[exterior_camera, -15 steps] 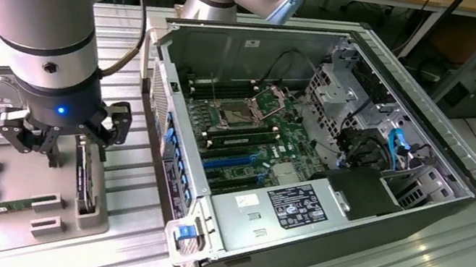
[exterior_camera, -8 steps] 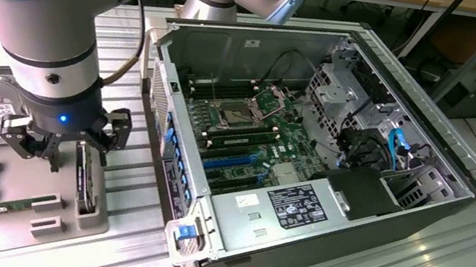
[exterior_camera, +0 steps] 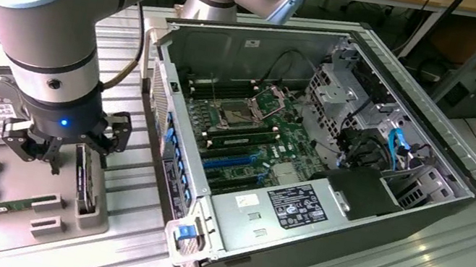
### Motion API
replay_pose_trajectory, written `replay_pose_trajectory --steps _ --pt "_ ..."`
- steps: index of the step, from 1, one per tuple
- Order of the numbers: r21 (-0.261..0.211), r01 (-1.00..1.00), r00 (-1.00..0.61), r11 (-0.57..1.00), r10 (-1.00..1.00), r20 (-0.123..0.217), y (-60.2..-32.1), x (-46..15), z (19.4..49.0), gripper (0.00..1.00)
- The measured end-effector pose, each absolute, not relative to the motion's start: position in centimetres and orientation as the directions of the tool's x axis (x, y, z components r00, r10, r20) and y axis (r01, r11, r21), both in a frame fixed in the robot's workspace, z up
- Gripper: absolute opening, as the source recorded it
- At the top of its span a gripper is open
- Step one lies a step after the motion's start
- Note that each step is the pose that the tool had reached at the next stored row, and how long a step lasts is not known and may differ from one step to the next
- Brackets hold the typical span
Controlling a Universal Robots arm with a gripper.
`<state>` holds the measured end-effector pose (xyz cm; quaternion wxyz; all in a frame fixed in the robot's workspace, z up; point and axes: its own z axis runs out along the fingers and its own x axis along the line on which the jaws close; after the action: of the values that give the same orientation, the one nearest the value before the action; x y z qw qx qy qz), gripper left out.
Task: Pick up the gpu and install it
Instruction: 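Pick up the gpu and move the gpu toward the slot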
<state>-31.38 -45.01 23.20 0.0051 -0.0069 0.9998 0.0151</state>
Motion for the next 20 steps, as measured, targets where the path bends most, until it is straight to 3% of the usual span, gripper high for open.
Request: replay_pose_trajectory --steps 20 --pt "0.03 -0.007 -1.0 1.0 -0.007 -0.008 -45.0 -31.3 22.0 0.66"
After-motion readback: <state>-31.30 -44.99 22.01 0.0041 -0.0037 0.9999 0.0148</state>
